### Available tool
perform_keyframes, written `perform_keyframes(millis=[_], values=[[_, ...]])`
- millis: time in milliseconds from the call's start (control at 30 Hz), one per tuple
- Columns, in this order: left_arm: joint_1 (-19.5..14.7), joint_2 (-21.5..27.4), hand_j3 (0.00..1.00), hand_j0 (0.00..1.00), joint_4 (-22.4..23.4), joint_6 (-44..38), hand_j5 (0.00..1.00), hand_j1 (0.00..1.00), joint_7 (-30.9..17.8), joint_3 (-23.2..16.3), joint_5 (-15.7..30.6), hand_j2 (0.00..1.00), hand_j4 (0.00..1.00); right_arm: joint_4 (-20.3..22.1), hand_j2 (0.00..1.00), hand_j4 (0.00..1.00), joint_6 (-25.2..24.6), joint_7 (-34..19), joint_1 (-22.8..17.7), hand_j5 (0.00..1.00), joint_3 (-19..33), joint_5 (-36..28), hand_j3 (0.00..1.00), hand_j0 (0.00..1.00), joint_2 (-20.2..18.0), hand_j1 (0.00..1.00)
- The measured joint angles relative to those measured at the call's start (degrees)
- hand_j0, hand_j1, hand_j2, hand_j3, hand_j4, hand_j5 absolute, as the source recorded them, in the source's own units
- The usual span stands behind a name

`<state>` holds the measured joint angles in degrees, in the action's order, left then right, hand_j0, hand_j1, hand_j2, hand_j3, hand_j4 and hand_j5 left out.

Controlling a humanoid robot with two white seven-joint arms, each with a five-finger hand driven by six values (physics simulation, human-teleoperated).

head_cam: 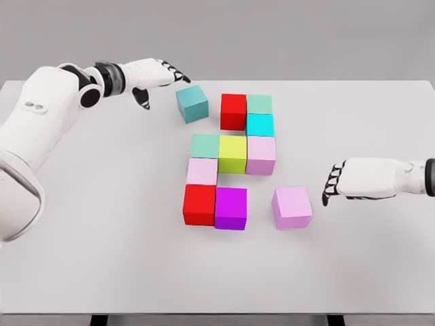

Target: Assemble the squares on the desktop into the number 2

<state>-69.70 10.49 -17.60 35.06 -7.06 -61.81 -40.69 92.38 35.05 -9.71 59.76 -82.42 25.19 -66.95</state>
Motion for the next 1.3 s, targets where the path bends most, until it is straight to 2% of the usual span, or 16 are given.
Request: perform_keyframes(millis=[333, 733, 867, 1100, 1300], values=[[0.0, -1.3, 1.0, 1.0, 1.4, 0.0, 1.0, 1.0, 0.0, -0.2, -0.1, 1.0, 1.0, 0.0, 0.61, 0.61, 0.0, 0.0, 0.0, 0.61, -1.9, 0.3, 0.61, 0.61, 1.5, 0.61], [1.0, -1.1, 1.0, 1.0, 0.4, 0.0, 1.0, 1.0, 0.0, -0.2, 0.2, 1.0, 1.0, 0.4, 0.61, 0.61, 0.0, 0.0, 0.0, 0.61, -2.5, 0.4, 0.61, 0.61, 2.7, 0.61], [1.1, -0.9, 1.0, 1.0, -1.5, 0.0, 1.0, 1.0, 0.0, -0.1, 0.2, 1.0, 1.0, 0.6, 0.61, 0.61, 0.0, 0.0, 0.0, 0.61, -2.7, 0.3, 0.61, 0.61, 3.0, 0.61], [1.4, -0.3, 1.0, 1.0, -2.4, 0.0, 1.0, 1.0, 0.0, 0.0, 0.2, 1.0, 1.0, 2.1, 0.61, 0.61, 0.0, -0.1, 0.0, 0.61, -2.8, 0.4, 0.61, 0.61, 3.0, 0.61], [2.1, 0.4, 1.0, 1.0, -2.6, 0.0, 1.0, 1.0, 0.0, 0.1, 0.3, 1.0, 1.0, 1.5, 0.61, 0.61, 0.0, -0.1, 0.1, 0.61, -2.7, 0.2, 0.61, 0.61, 2.4, 0.61]])
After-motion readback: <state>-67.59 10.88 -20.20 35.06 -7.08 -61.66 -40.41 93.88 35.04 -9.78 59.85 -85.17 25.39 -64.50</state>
